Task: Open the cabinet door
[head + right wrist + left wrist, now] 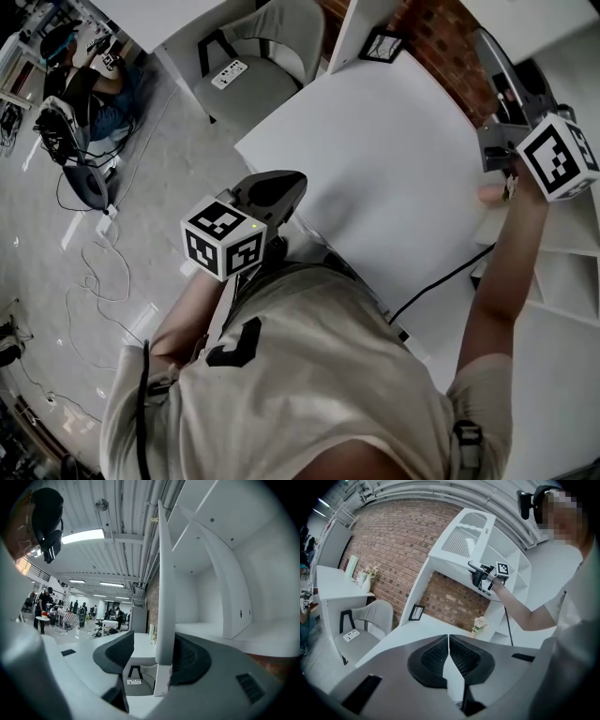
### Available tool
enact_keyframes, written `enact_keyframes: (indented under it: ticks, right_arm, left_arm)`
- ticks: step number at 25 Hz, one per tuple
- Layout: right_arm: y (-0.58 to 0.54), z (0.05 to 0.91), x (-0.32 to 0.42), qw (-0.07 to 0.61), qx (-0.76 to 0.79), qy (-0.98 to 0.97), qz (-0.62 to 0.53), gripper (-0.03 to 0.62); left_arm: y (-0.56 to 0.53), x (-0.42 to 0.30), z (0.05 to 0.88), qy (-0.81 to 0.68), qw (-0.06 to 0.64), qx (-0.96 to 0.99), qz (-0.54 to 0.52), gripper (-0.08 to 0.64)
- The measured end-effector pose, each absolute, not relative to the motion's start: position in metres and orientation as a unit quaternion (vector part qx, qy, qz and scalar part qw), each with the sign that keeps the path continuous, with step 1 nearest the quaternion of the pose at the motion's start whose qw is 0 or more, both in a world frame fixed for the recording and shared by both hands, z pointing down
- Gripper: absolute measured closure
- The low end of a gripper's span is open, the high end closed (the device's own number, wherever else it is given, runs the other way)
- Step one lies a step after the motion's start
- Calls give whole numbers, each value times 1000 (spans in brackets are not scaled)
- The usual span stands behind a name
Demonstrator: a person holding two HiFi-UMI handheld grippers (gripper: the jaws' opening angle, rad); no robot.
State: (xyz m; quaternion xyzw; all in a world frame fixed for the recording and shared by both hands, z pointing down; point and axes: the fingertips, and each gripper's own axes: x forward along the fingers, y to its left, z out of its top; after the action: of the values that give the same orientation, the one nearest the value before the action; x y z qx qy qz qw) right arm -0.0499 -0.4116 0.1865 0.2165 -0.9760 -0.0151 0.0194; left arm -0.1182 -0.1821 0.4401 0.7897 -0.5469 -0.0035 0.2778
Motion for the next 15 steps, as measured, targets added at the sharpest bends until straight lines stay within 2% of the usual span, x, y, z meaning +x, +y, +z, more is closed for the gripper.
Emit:
enact_keyframes:
  ticks: [11,15]
  right_arm:
    - [-394,197,-57,33,186,-982,-27,373]
    - [-393,197,-58,30,181,-983,-26,408]
  left_arm:
    - [-180,-108,439,-536,282,796,7,538]
    - [-179,-108,440,-538,282,794,14,537]
